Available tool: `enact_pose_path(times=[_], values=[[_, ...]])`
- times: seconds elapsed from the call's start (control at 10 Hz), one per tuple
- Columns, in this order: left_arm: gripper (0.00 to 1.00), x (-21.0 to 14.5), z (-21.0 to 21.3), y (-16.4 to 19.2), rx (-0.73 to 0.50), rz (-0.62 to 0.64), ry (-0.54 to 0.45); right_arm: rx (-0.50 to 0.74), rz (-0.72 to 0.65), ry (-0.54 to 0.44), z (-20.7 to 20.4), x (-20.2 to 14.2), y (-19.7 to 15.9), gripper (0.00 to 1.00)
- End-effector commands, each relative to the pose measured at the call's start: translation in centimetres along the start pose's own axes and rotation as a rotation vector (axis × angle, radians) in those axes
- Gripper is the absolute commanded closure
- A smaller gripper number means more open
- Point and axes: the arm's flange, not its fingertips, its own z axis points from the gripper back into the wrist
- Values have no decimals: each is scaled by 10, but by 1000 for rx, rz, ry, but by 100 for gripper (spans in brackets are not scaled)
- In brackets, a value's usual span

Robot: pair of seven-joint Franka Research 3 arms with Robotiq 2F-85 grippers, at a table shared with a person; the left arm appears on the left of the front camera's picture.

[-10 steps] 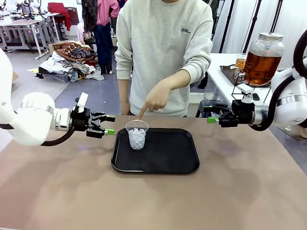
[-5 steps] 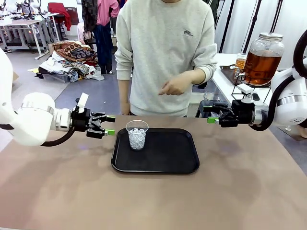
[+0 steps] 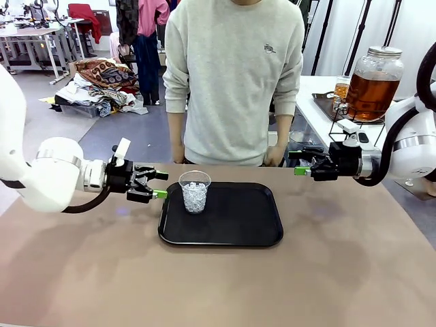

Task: Pour the drink into the iced cup.
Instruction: Pick up the iced cup indicated by the human and present it to them.

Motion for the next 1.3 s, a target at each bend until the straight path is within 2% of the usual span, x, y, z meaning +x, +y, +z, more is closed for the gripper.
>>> enact_pose_path(times=[0.0,1.2], values=[[0,-5,-9,-3,22,0,-30,2,-1,3,-2,3,-1,0],[0,-18,-48,-1,1,28,-54,2,-1,3,-2,3,-1,0]])
